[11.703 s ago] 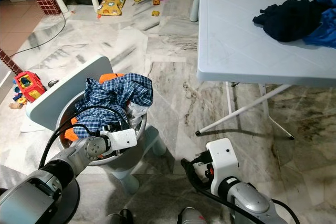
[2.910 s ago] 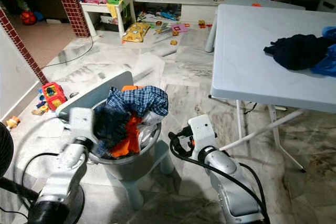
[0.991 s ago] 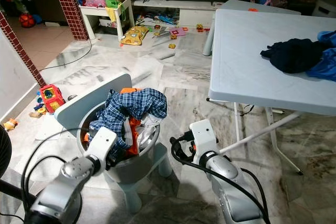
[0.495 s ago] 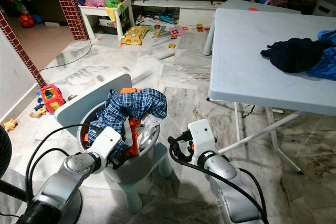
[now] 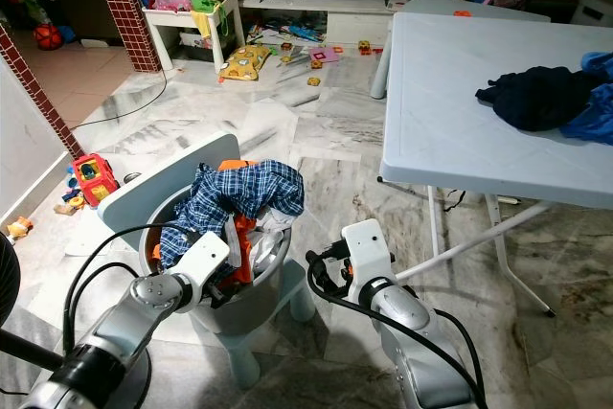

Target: Hang hanger

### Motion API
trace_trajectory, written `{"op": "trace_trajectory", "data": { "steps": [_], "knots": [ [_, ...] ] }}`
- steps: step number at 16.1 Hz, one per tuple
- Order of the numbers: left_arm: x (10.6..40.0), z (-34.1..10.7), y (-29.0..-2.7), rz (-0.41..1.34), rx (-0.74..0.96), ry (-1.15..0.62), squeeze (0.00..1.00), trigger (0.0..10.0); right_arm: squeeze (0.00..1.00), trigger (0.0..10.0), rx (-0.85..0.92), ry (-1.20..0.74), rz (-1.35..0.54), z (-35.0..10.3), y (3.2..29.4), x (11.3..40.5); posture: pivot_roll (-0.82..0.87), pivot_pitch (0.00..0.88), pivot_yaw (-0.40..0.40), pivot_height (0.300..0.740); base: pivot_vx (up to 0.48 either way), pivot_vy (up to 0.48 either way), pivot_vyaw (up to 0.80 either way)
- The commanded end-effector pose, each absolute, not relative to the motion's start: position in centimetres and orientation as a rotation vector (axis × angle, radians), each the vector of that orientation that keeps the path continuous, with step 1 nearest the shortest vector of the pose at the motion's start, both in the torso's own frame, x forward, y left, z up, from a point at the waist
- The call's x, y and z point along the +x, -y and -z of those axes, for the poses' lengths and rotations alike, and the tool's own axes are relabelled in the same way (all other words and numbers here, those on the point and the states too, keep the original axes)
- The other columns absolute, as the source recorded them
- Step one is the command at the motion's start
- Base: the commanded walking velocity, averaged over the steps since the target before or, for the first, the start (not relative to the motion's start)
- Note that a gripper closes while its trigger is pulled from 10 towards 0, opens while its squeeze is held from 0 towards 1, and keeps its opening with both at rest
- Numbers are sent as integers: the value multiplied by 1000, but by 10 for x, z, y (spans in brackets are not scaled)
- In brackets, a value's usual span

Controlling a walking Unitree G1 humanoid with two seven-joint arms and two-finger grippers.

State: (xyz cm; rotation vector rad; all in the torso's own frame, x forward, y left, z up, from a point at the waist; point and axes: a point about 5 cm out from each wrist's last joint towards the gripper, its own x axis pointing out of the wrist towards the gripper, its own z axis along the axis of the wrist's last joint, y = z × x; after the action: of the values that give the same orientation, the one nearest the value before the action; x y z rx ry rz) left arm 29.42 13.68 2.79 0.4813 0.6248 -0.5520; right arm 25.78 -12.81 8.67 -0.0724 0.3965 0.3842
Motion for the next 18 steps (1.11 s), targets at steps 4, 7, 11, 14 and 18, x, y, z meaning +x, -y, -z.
{"op": "trace_trajectory", "data": {
  "steps": [4, 7, 11, 14, 18],
  "knots": [
    [300, -23, -135, 569, 490, -624, 0, 0, 0, 10000, -72, -386, -382, -90, 127, 257, -180, 31, 53, 740, 0, 0, 0],
    [302, -21, -132, 575, 494, -623, 0, 0, 0, 10000, -74, -383, -380, -91, 128, 257, -185, 31, 54, 740, 0, 0, 0],
    [303, -18, -135, 580, 505, -625, 0, 0, 0, 10000, -75, -386, -376, -91, 129, 256, -187, 35, 55, 740, 0, 0, 0],
    [304, -17, -137, 575, 506, -625, 0, 0, 0, 10000, -76, -385, -377, -91, 129, 257, -186, 34, 54, 740, 0, 0, 0],
    [305, -17, -136, 571, 504, -617, 0, 0, 0, 10000, -80, -383, -373, -91, 130, 257, -192, 33, 52, 740, 0, 0, 0]
  ]
}}
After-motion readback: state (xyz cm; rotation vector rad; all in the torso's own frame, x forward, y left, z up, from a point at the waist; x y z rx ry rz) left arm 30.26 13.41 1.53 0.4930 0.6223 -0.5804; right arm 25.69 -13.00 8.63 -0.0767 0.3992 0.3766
